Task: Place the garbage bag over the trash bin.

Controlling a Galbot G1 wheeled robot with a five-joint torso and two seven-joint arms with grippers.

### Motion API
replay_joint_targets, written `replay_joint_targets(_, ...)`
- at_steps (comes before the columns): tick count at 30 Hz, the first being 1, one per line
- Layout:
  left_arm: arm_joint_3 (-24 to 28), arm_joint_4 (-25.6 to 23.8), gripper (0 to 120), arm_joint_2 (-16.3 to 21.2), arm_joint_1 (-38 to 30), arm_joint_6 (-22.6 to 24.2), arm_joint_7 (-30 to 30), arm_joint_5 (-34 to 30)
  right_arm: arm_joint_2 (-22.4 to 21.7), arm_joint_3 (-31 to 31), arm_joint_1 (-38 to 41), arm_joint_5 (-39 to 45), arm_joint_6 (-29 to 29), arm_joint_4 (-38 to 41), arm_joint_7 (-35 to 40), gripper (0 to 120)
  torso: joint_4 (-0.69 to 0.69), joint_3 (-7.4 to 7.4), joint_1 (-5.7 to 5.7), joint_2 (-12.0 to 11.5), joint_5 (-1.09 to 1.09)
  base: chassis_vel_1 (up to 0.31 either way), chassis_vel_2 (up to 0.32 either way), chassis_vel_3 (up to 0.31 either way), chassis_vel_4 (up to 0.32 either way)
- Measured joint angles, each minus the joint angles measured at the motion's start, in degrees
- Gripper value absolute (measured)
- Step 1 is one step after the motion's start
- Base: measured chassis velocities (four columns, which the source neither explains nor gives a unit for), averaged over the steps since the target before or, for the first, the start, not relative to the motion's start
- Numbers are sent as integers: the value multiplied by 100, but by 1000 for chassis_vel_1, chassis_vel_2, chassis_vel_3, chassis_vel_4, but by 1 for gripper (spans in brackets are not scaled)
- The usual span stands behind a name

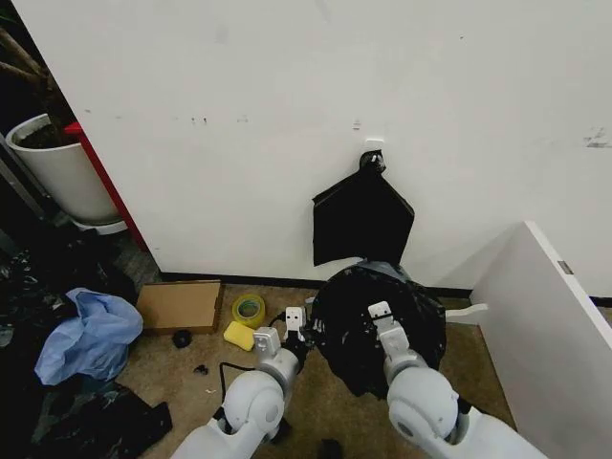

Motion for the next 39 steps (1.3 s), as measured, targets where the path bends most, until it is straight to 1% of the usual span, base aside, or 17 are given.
replay_joint_targets(2,-25,-61,0,30,42,-19,16,73,-26,3,128,251,-2,-85,96,0,1,0,0,0,0,0,0,0,0)
replay_joint_targets(5,-51,-77,0,48,67,-40,27,103,-62,27,146,266,-2,-73,111,0,1,1,0,0,1,0,0,0,0)
replay_joint_targets(6,-75,-80,0,60,84,-65,35,110,-113,75,108,224,91,31,49,0,1,1,0,0,1,0,0,0,0)
replay_joint_targets(9,-125,-27,0,66,90,-160,41,115,-292,233,-171,-90,755,453,-394,0,0,0,0,0,0,0,0,0,0)
replay_joint_targets(10,-125,-27,0,66,90,-160,41,115,-292,233,-171,-90,755,453,-394,0,0,0,0,0,0,0,0,0,0)
replay_joint_targets(13,-134,59,0,44,54,-206,44,115,-456,306,-512,-384,1345,645,-660,0,1,1,0,0,0,0,0,0,0)
replay_joint_targets(16,-123,152,0,28,-48,-230,55,111,-556,300,-879,-641,1756,771,-725,0,-1,0,0,0,0,0,0,0,0)
replay_joint_targets(21,-131,202,0,22,-126,-234,55,92,-531,304,-1034,-748,2070,915,-726,0,0,1,0,0,0,0,0,0,0)
replay_joint_targets(23,-144,207,0,18,-133,-234,55,88,-531,296,-1038,-744,2064,961,-717,0,0,1,0,0,0,0,0,0,0)
replay_joint_targets(25,-177,214,0,14,-146,-234,55,81,-533,248,-1027,-660,1870,1092,-636,0,0,0,0,0,0,0,0,0,0)
replay_joint_targets(26,-190,214,0,19,-154,-235,55,79,-533,206,-968,-404,1372,1238,-424,0,-1,0,0,0,1,0,0,0,0)
replay_joint_targets(27,-189,214,0,23,-156,-235,55,79,-532,198,-942,-322,1217,1269,-357,0,-1,0,0,0,0,0,0,0,0)
replay_joint_targets(28,-184,214,0,33,-159,-238,55,79,-531,175,-804,113,594,1384,-66,0,-1,0,0,0,0,0,0,0,0)
replay_joint_targets(29,-166,211,0,48,-161,-241,55,80,-550,154,-642,591,234,1436,137,0,0,1,0,0,0,0,0,0,0)
replay_joint_targets(32,-128,204,0,61,-172,-247,57,95,-624,84,-408,824,34,1341,166,0,0,0,0,0,0,0,0,0,0)
replay_joint_targets(36,-89,185,0,58,-195,-252,62,139,-695,-409,255,838,1,586,98,0,1,1,0,-1,1,0,0,0,0)
replay_joint_targets(39,-85,167,0,57,-207,-251,63,139,-700,-655,430,801,0,311,124,0,1,1,0,-2,0,0,0,0,0)
